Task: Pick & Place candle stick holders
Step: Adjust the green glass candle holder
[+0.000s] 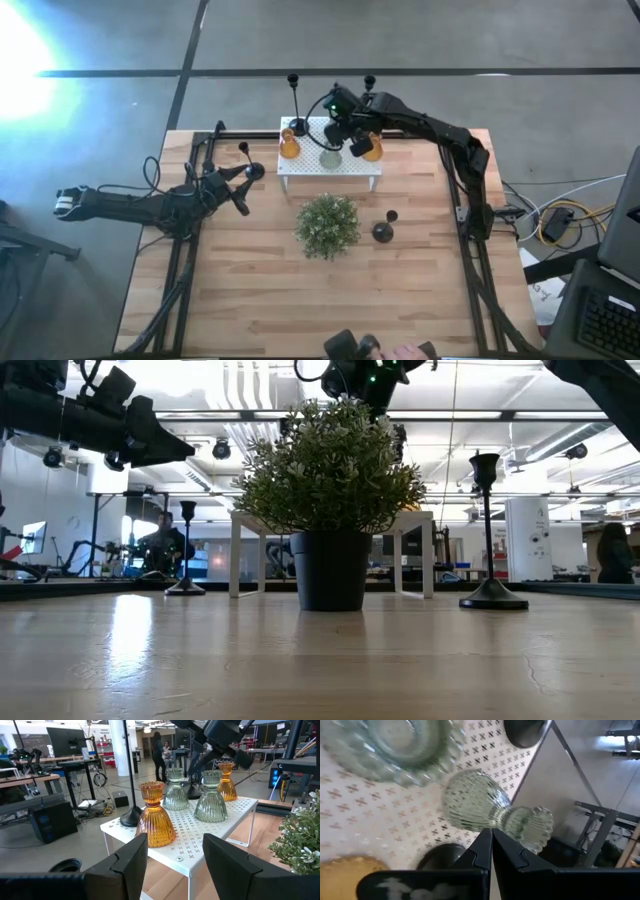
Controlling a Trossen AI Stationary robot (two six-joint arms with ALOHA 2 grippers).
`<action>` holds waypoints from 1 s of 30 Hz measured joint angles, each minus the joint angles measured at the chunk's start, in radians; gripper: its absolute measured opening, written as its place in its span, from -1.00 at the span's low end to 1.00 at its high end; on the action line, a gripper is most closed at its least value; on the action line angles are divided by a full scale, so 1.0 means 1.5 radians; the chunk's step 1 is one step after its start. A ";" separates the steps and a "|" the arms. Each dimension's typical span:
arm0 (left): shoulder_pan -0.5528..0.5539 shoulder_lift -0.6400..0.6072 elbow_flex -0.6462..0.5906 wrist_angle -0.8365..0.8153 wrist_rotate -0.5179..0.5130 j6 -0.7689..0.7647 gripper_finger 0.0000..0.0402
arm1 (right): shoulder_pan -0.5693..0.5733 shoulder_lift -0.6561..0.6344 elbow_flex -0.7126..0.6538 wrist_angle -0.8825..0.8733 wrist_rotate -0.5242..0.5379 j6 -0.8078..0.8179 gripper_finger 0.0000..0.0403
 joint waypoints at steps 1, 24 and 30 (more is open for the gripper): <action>0.000 0.000 0.000 0.000 0.000 0.000 -0.03 | -0.001 0.000 -0.001 0.005 0.001 -0.004 -0.96; 0.000 0.000 0.000 0.000 0.000 0.000 -0.03 | -0.015 0.000 -0.003 0.047 0.002 -0.020 -0.96; 0.000 0.000 0.000 0.000 0.000 0.000 -0.03 | -0.015 0.000 -0.003 0.058 0.002 -0.020 -0.96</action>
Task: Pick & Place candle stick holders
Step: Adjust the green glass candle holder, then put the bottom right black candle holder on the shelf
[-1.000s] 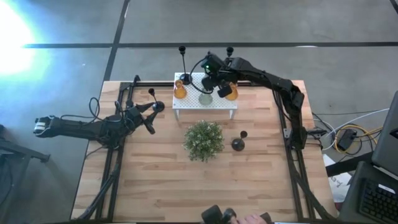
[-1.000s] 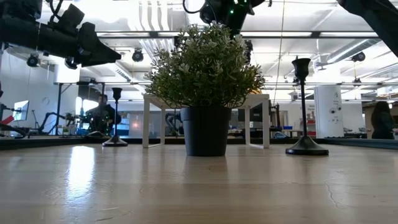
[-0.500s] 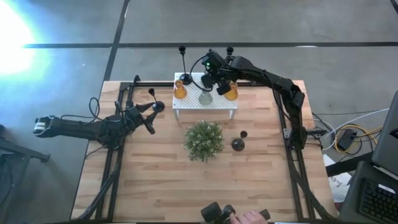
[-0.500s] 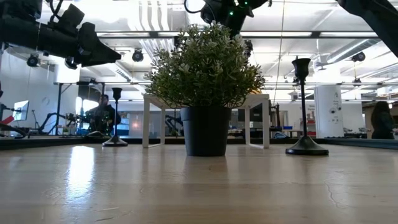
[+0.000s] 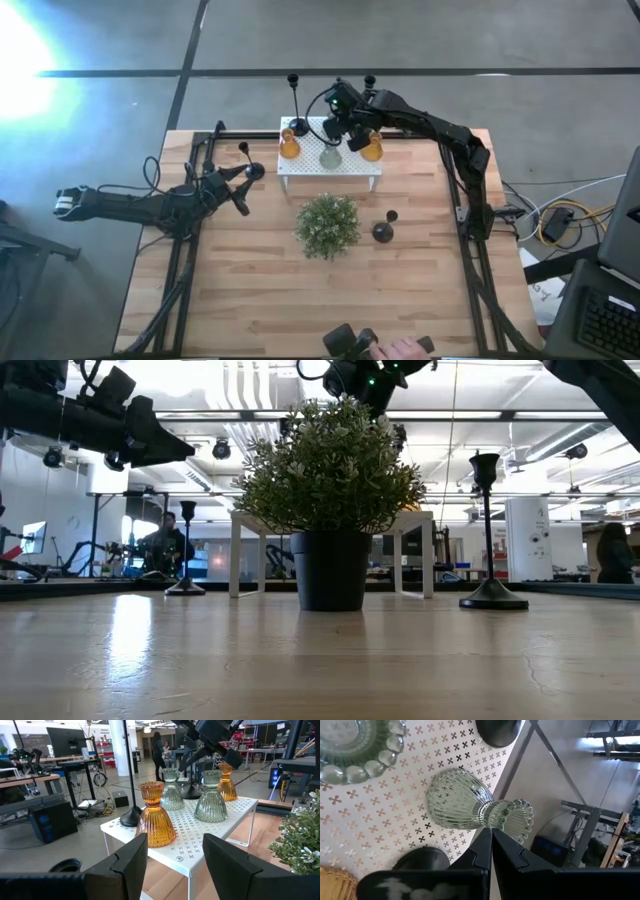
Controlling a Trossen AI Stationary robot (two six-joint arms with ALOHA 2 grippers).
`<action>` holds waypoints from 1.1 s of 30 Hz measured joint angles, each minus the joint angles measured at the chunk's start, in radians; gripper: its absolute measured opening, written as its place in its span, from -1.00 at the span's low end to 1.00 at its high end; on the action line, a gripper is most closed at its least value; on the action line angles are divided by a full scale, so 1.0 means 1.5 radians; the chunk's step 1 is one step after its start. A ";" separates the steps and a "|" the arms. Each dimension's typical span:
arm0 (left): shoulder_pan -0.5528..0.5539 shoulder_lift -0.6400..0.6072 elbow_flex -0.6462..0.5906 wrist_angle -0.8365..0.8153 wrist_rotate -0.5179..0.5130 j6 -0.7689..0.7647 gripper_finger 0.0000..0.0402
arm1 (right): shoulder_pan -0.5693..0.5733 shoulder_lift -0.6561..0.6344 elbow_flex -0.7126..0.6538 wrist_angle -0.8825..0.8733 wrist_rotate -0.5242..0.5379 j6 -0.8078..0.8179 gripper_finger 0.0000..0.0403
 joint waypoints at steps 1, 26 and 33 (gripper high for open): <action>0.000 0.000 0.000 0.000 0.000 0.000 -0.03 | 0.000 0.000 0.000 0.000 0.000 0.001 -0.96; 0.000 0.000 0.000 0.000 0.000 0.000 -0.03 | 0.070 -0.014 0.100 -0.133 0.069 0.132 -0.96; 0.000 0.000 0.000 0.000 0.000 0.000 -0.03 | 0.132 -0.063 0.133 -0.154 0.075 0.186 -0.96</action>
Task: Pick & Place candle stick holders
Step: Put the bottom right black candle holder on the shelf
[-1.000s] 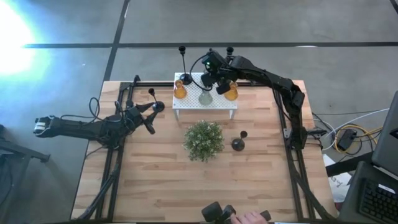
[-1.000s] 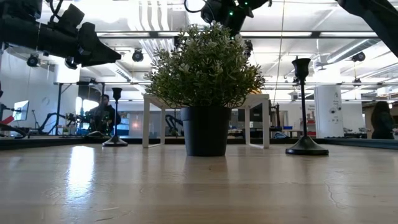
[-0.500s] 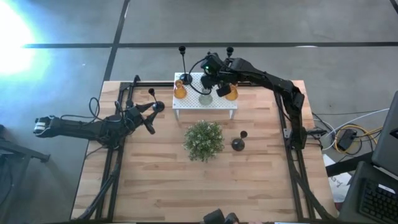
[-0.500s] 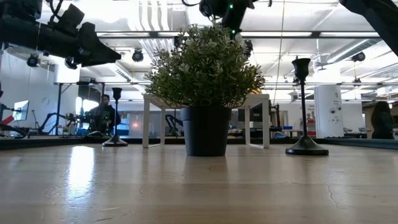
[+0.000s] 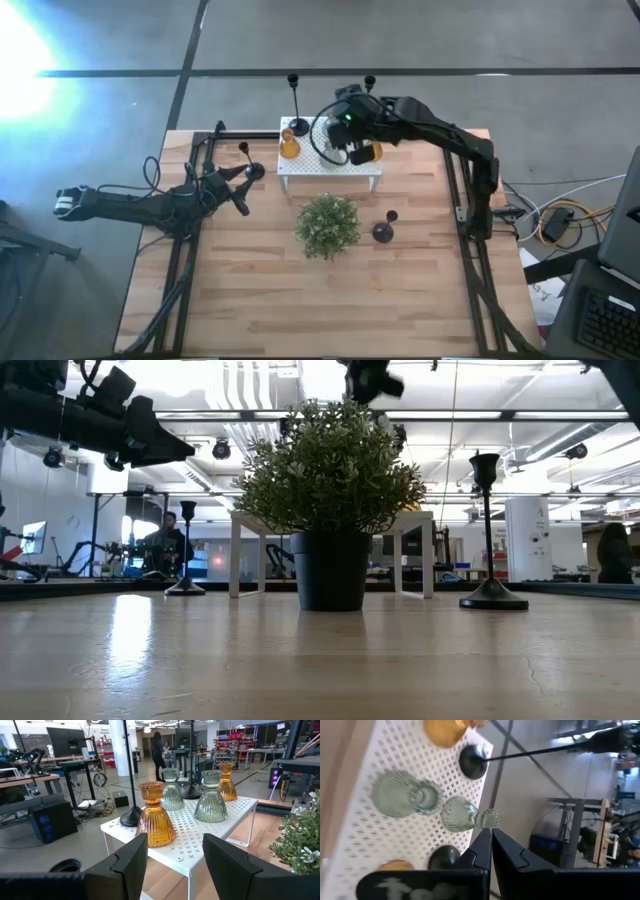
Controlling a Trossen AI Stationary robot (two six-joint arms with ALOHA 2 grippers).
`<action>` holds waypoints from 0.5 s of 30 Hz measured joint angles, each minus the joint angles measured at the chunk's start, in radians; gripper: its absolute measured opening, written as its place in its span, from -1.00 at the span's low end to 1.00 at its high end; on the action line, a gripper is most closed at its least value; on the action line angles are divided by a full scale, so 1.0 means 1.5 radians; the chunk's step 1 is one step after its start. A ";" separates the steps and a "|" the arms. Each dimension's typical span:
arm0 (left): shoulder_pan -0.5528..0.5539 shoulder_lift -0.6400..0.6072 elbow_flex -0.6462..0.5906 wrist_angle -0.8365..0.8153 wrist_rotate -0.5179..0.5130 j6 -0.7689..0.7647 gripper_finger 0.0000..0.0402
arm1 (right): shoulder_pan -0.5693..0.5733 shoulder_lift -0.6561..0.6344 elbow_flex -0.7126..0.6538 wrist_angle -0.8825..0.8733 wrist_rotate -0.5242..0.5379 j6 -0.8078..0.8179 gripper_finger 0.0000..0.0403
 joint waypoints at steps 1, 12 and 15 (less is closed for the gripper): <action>0.000 0.000 0.000 0.000 0.000 0.000 -0.03 | 0.013 -0.009 0.003 -0.008 0.011 0.018 -0.96; 0.000 0.000 0.000 0.000 0.000 0.000 -0.03 | 0.215 -0.109 -0.001 -0.203 0.009 0.505 -0.96; 0.000 0.000 0.000 0.000 0.000 0.000 -0.03 | 0.281 -0.120 -0.029 -0.242 0.010 0.679 -0.96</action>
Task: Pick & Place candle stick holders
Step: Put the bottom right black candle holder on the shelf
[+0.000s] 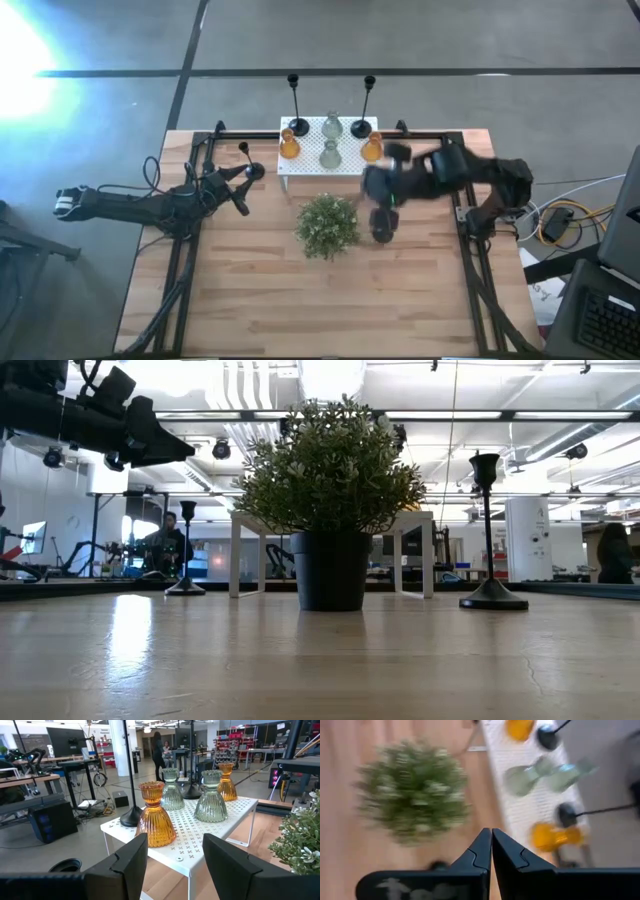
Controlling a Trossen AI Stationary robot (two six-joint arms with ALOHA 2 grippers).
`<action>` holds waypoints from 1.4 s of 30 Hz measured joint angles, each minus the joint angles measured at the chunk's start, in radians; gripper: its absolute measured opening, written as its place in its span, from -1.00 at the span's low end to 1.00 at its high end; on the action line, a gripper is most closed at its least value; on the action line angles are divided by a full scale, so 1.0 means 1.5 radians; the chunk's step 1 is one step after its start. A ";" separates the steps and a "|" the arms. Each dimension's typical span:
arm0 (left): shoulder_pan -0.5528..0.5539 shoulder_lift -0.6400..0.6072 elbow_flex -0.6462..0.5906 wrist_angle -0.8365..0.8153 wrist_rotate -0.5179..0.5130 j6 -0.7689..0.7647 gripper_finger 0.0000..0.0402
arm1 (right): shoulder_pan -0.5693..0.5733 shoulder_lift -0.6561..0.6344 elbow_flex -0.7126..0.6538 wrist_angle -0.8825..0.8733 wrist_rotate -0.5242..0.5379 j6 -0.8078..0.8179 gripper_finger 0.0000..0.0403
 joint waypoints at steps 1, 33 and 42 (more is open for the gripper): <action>0.000 0.000 0.000 0.000 0.000 0.000 -0.03 | 0.024 -0.005 -0.018 0.005 -0.001 0.047 -0.96; 0.000 0.000 0.000 -0.001 0.000 0.000 -0.03 | 0.386 -0.151 -0.837 0.354 0.291 1.010 -0.42; 0.000 0.000 0.000 -0.001 0.000 0.000 -0.03 | 0.362 -0.151 -0.932 0.473 0.363 1.029 0.08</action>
